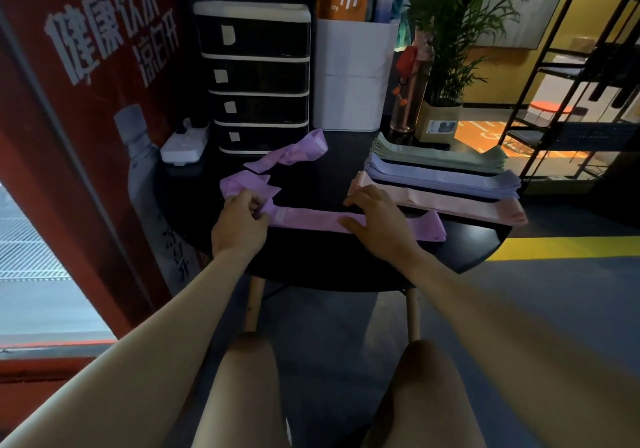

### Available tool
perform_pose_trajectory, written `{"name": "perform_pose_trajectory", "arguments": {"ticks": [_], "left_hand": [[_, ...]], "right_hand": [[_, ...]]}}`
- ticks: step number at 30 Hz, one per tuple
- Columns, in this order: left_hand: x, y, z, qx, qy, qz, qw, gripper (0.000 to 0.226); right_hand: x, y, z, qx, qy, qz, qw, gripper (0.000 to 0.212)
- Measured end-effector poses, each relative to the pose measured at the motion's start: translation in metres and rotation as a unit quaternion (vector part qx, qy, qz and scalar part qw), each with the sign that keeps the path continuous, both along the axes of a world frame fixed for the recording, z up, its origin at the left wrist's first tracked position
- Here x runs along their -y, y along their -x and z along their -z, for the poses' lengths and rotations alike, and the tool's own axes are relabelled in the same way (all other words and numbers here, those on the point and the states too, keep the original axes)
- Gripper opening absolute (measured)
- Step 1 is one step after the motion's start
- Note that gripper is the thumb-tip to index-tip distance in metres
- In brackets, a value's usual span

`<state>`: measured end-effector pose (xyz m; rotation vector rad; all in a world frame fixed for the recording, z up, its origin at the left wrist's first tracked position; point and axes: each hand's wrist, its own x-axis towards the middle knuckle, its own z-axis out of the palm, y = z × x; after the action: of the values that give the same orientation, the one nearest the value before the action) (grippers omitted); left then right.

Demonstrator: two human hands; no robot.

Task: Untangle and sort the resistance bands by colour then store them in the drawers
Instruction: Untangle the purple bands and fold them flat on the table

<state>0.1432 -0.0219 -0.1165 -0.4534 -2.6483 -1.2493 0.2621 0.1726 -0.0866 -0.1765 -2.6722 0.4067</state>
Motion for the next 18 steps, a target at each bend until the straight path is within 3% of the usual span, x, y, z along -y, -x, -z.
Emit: {"name": "perform_pose_trajectory", "arguments": {"ticks": [6,18], "left_hand": [[0.001,0.003,0.004,0.002,-0.004,-0.004,1.0,0.013],[0.003,0.009,0.005,0.017,-0.02,0.012,1.0,0.018]], "right_hand": [[0.01,0.016,0.018,0.084,-0.011,-0.018,0.996,0.046],[0.013,0.015,0.021,0.074,-0.001,-0.016,0.997,0.045]]}}
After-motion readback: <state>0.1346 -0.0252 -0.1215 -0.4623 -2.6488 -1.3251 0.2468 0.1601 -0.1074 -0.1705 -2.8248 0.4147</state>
